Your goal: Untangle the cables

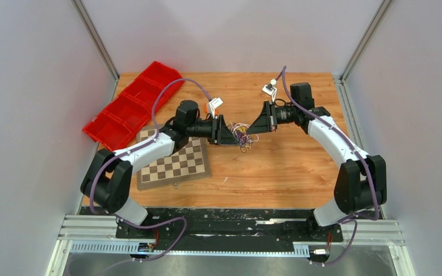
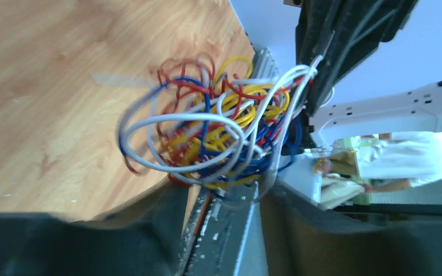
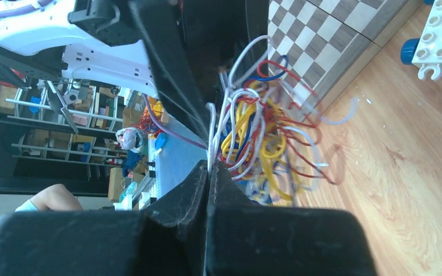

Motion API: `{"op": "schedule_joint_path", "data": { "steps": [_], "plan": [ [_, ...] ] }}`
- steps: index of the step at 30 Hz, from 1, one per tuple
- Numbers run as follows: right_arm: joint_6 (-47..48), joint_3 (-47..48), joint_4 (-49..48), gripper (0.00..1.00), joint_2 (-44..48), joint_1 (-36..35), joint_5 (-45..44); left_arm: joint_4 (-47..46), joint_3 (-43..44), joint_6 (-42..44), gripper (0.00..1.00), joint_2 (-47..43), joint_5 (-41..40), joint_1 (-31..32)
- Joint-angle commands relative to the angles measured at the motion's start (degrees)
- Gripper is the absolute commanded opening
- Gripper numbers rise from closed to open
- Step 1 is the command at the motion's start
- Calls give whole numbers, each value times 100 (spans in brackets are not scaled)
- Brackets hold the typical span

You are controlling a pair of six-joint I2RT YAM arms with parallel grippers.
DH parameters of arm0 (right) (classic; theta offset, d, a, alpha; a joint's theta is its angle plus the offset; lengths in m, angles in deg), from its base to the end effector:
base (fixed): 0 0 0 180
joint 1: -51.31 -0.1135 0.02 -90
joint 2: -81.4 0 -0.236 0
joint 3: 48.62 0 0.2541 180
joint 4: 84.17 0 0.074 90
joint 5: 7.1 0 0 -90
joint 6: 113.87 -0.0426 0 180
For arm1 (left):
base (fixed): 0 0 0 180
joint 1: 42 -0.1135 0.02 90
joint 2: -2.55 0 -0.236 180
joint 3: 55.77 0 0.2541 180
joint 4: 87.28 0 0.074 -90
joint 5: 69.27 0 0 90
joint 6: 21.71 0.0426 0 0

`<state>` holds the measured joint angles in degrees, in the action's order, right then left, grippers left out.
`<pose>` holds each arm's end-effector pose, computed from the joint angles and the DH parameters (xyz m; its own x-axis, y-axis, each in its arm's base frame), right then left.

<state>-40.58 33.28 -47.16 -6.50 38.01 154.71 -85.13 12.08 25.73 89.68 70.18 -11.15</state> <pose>0.3098 0.1148 0.2632 -0.8508 -0.1089 -0.5140 -0.5254 0.1830 0.8309 0.2776 -0.2035 0.2281 -0.8672 0.0058 -0.4979 0.4807 0.2707 -0.8341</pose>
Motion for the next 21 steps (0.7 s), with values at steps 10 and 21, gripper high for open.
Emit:
{"op": "schedule_joint_path", "data": {
  "steps": [10,21],
  "plan": [
    [1940,-277,1037,0,731,1247,-2629,1672,261,1695,0,-638,-448,-324],
    [3538,-82,1873,0,1096,1242,-3244,2734,900,3027,0,-873,-408,-313]
  ]
}}
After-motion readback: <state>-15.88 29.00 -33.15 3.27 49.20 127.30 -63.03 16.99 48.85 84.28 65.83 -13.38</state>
